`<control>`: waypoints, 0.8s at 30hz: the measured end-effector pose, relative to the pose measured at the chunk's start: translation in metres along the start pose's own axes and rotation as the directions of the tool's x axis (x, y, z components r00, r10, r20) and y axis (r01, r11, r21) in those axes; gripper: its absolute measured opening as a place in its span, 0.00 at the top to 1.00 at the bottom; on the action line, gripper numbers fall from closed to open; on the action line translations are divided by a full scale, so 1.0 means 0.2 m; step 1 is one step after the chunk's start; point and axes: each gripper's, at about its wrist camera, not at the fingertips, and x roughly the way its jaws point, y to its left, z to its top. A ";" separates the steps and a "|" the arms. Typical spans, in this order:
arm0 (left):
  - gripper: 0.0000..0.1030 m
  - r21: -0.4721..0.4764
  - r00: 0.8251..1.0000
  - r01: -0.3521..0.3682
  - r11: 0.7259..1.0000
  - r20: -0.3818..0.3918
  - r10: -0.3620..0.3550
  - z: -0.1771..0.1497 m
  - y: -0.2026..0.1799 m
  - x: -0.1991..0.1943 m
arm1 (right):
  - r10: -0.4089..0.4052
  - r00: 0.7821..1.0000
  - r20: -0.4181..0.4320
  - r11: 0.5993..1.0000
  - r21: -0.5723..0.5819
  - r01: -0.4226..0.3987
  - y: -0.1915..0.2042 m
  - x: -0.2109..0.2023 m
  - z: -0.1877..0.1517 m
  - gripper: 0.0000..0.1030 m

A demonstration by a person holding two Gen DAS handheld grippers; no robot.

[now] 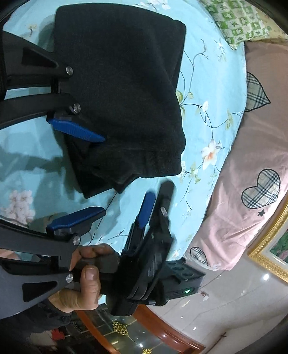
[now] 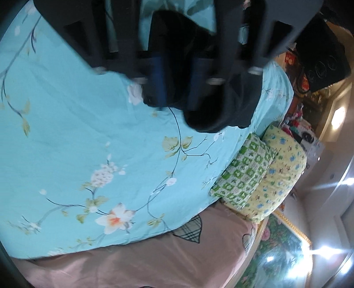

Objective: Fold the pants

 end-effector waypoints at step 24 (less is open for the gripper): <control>0.29 -0.178 0.982 -0.125 0.976 0.117 0.147 0.00 0.45 -0.42 | -0.163 0.983 0.086 0.986 0.036 0.160 0.30 -0.09 -0.16 0.11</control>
